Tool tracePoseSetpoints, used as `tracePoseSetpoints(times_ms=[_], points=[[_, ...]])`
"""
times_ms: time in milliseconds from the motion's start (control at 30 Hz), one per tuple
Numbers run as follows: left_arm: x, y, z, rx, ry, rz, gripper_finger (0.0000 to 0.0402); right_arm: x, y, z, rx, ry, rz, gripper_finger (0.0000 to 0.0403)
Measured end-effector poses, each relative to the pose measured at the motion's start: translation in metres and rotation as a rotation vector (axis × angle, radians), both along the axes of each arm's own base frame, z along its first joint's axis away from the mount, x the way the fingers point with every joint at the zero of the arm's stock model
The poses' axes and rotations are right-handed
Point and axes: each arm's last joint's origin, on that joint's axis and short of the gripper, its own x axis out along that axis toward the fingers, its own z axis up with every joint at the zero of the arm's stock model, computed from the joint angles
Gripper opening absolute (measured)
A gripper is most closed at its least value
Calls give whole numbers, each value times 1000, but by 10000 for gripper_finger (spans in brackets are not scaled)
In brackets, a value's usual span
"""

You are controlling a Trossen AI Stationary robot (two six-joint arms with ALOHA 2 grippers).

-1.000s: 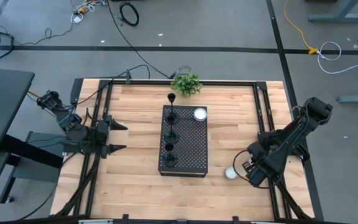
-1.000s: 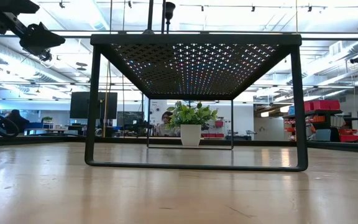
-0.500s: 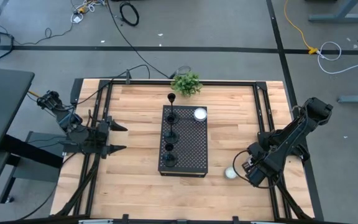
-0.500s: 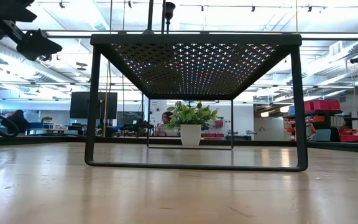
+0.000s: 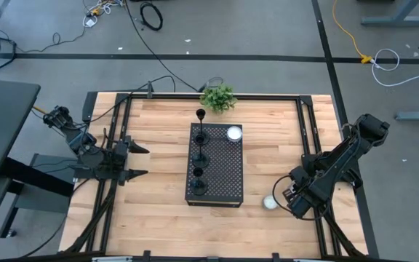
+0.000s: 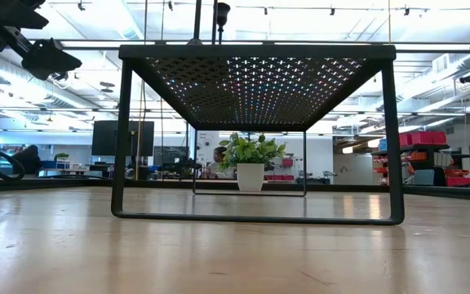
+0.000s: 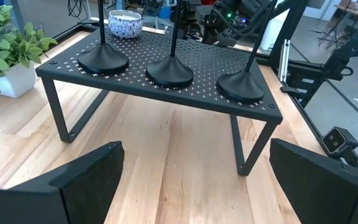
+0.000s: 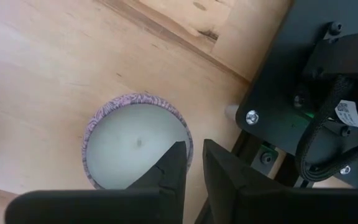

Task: Pick & Place candle stick holders
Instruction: Put the pink scented candle on the shelf aligned with the other scented candle

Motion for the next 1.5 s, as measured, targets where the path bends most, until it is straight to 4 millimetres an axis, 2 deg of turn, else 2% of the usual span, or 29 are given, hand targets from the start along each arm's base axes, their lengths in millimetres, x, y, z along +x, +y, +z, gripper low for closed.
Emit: tracePoseSetpoints(times_ms=[1500], points=[[0, 0, 0, -15, 4, 4, 399, -2, 4, -1, 6, -23, 16, 55]])
